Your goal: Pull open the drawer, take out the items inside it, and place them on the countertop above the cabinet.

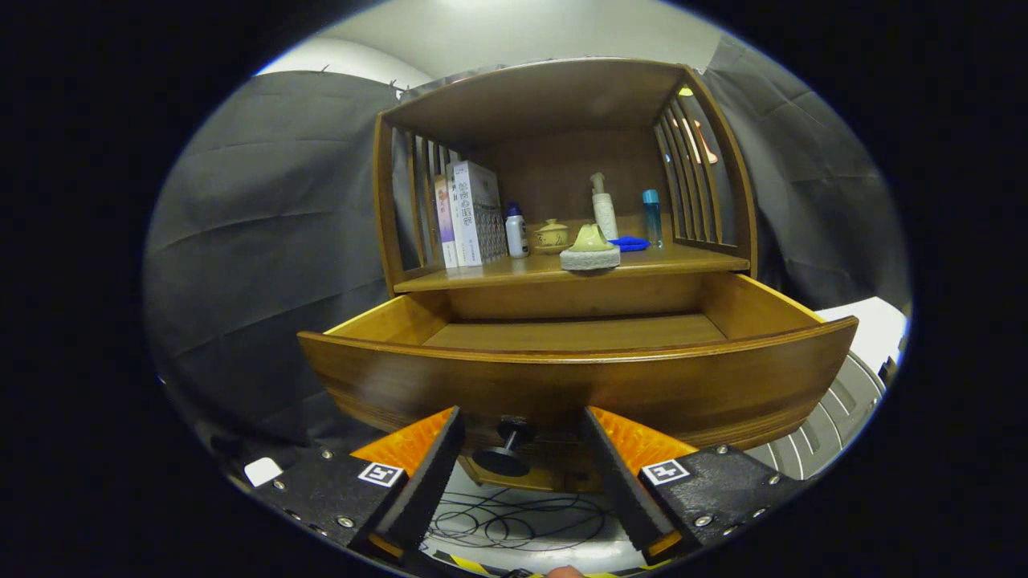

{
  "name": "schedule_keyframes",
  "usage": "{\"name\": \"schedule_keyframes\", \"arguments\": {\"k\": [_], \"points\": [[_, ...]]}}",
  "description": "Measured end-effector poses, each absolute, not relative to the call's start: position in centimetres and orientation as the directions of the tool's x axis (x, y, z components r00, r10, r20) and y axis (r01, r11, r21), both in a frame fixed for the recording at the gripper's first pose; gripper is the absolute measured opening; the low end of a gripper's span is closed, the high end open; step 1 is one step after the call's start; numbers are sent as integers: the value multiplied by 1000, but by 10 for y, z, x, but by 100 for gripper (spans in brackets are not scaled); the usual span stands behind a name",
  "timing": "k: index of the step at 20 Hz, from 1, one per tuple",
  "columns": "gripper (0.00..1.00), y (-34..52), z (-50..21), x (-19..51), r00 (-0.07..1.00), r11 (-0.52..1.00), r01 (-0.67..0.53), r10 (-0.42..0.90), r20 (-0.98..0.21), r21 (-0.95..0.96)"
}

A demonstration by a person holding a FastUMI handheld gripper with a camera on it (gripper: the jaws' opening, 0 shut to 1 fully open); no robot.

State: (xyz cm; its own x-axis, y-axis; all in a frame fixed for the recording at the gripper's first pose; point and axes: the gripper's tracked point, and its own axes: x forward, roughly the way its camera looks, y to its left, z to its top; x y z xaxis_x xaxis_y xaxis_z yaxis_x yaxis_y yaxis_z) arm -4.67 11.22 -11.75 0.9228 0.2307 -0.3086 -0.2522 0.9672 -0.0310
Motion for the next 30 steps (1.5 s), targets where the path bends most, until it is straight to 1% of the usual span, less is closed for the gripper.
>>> {"name": "schedule_keyframes", "arguments": {"k": [2, 7, 15, 16, 17, 24, 30], "points": [[92, 115, -121, -44, 921, 968, -249, 231, -315, -19], [91, 106, -116, -26, 933, 982, -187, 178, -311, 2], [90, 110, -112, 5, 954, 983, -172, 150, -261, -63], [90, 110, -115, 11, 950, 984, -166, 142, -278, -62], [89, 110, -116, 18, 955, 985, -161, 139, -263, -64], [90, 112, -118, 45, 959, 985, -147, 121, -257, -87], [89, 111, -123, 78, 968, 973, -159, 120, -222, -166]]}}
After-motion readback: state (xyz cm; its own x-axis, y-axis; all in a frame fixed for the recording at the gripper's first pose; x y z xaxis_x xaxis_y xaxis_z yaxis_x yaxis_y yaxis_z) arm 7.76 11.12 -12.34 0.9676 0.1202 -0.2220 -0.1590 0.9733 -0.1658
